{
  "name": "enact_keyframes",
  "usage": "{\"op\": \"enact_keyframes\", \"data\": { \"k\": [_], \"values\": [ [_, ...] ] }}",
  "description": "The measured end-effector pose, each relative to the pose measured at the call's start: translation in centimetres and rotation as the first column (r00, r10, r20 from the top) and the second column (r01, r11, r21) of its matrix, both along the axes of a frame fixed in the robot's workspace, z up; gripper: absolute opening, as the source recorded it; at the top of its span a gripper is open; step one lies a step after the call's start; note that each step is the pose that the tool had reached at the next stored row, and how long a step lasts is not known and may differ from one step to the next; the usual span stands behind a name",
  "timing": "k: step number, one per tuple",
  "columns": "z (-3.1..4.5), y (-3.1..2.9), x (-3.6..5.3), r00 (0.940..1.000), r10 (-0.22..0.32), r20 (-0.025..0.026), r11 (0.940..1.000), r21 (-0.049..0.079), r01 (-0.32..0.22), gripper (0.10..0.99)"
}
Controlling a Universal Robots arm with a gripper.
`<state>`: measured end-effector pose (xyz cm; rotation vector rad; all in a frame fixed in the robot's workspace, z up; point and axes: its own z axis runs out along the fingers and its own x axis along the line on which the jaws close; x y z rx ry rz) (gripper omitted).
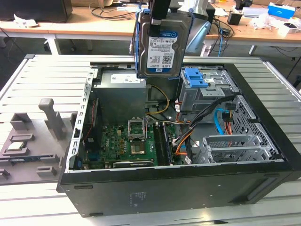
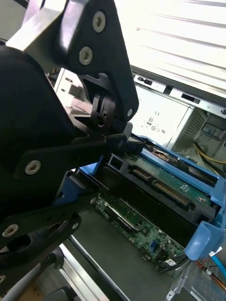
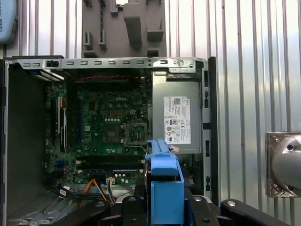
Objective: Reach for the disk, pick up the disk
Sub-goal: 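Pick up the disk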
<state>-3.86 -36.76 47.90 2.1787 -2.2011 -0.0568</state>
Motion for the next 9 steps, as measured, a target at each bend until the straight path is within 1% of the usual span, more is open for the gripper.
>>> {"op": "enact_keyframes", "data": {
  "k": [2,4,5,9],
  "values": [
    [-0.01,-0.57,0.0,1.0,0.0,0.0,1.0,0.0,0.0,0.365],
    [-0.01,-1.37,0.0,1.0,0.0,0.0001,1.0,0.0,0.0,0.365],
    [-0.01,-1.65,0.0,1.0,0.0,0.0,1.0,0.0,0.0,0.365],
    [-0.01,-2.44,0.0,1.0,0.0,0.0,1.0,0.0,0.0,0.365]
  ]
}}
